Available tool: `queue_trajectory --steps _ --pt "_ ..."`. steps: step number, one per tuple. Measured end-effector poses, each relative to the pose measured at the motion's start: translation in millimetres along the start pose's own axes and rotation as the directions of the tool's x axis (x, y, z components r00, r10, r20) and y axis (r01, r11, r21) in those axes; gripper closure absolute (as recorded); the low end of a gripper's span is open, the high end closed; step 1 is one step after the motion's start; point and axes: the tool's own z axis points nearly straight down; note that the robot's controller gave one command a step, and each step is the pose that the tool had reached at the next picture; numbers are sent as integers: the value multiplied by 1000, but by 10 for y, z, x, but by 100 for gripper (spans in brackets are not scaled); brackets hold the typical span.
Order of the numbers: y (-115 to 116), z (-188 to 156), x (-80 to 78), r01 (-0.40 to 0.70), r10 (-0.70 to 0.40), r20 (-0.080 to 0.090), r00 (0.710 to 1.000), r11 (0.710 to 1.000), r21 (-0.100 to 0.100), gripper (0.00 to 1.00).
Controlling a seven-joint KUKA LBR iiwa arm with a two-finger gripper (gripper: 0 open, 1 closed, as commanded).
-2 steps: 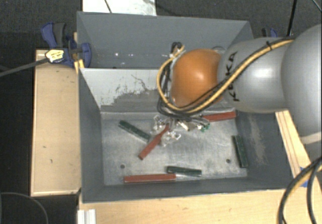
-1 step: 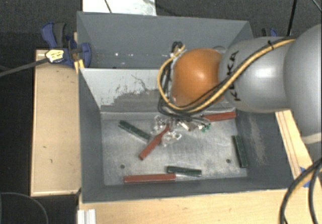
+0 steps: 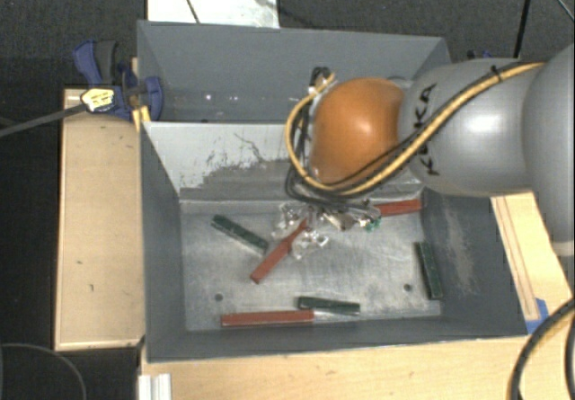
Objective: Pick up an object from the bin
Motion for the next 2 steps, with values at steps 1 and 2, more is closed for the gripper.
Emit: queue_trajectory --steps 1,2 --pt "-10 -220 -15 0 0 6 1000 1000 4 100" --pt "-14 -361 -22 -3 3 10 1000 1000 7 100"
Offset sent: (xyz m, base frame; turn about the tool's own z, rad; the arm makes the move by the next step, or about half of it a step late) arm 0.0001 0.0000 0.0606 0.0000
